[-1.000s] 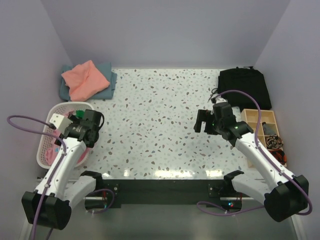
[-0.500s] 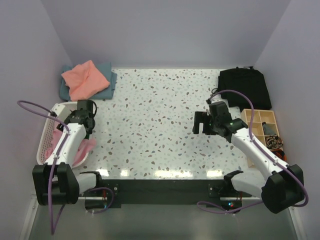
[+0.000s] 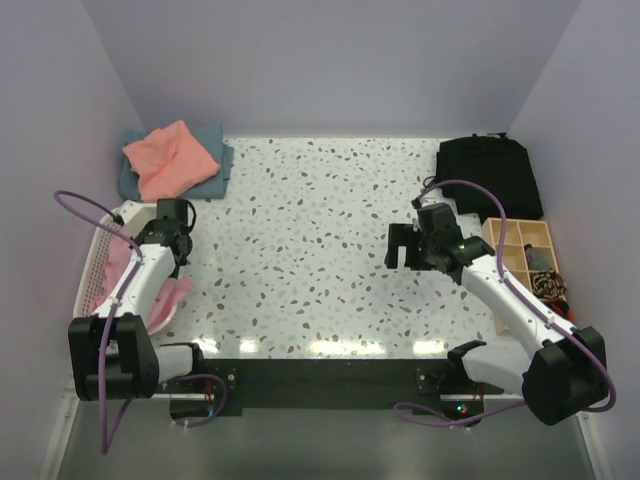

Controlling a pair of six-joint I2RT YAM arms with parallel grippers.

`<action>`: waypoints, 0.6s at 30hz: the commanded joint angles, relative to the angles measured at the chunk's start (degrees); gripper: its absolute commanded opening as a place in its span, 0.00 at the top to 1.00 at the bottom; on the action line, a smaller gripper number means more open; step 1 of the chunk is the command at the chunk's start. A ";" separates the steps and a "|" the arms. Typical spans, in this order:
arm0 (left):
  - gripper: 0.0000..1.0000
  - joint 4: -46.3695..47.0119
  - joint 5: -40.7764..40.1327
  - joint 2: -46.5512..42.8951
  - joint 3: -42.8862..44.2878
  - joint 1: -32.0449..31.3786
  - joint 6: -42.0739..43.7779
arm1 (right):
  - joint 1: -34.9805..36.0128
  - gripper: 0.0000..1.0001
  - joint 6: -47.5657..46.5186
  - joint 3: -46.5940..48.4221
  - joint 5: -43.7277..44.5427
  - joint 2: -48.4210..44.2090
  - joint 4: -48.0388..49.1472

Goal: Fold and stack the t-shirts
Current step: Grab crumpled tshirt from bin with the left arm

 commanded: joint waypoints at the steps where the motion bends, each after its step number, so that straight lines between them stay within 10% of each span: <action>1: 1.00 4.07 2.45 -2.59 2.49 0.51 4.73 | -0.09 0.01 -0.58 -0.86 -1.30 -2.40 0.70; 15: 1.00 -0.93 9.58 -13.67 21.21 0.42 16.96 | -0.09 0.01 -0.40 -0.25 -2.43 -2.67 -0.97; 18: 0.64 -5.15 7.30 -14.55 18.41 0.51 13.36 | -0.09 0.01 -0.05 -0.42 -2.36 -2.50 -1.24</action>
